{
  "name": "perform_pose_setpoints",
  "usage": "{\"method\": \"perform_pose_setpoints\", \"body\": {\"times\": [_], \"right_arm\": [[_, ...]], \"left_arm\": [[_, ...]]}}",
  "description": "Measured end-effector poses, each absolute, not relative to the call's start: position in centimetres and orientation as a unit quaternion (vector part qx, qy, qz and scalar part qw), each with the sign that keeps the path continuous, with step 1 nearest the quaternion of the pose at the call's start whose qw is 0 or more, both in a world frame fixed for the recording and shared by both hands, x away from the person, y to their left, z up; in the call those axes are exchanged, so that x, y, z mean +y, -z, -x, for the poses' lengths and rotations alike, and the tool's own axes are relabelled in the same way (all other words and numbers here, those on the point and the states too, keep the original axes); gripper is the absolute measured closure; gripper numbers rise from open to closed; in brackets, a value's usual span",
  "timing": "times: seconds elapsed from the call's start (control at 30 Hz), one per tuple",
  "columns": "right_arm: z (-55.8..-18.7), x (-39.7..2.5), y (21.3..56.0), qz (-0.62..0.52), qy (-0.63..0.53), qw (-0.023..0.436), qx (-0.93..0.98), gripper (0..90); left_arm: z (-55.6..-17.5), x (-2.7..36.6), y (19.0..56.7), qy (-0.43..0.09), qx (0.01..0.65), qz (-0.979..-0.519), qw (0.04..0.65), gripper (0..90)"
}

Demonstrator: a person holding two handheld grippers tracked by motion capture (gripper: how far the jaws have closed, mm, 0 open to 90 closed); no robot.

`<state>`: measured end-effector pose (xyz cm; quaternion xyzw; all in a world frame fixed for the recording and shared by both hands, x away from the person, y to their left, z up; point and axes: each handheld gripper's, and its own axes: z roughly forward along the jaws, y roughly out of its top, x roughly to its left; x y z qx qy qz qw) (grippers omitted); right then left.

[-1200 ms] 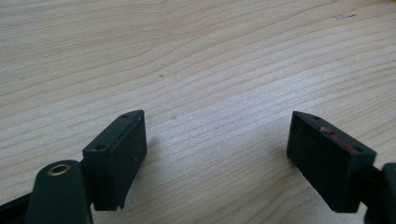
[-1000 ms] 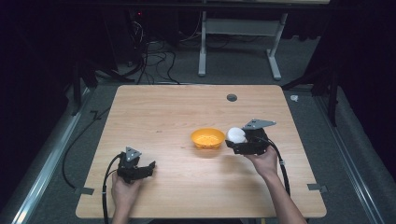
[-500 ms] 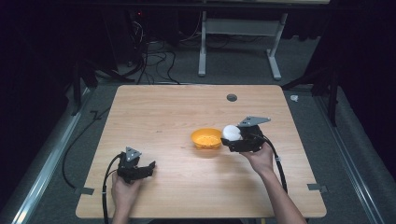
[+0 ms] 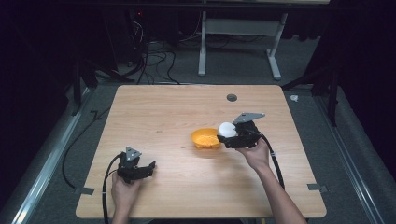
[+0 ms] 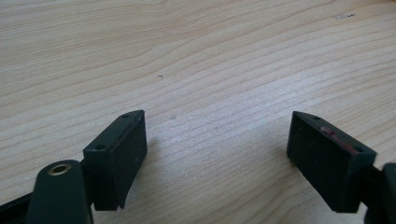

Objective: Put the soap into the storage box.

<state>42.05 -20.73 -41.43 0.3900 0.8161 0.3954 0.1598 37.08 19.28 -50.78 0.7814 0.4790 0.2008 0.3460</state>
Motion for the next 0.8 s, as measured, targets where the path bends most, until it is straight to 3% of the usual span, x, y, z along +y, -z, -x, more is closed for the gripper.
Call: {"method": "perform_pose_setpoints", "body": {"times": [0.8], "right_arm": [[-44.1, -17.1, 42.4, -0.377, -0.372, 0.158, 0.833, 25.1]], "left_arm": [[-37.1, 19.3, 50.8, -0.201, 0.479, -0.782, 0.346, 20.7]]}}
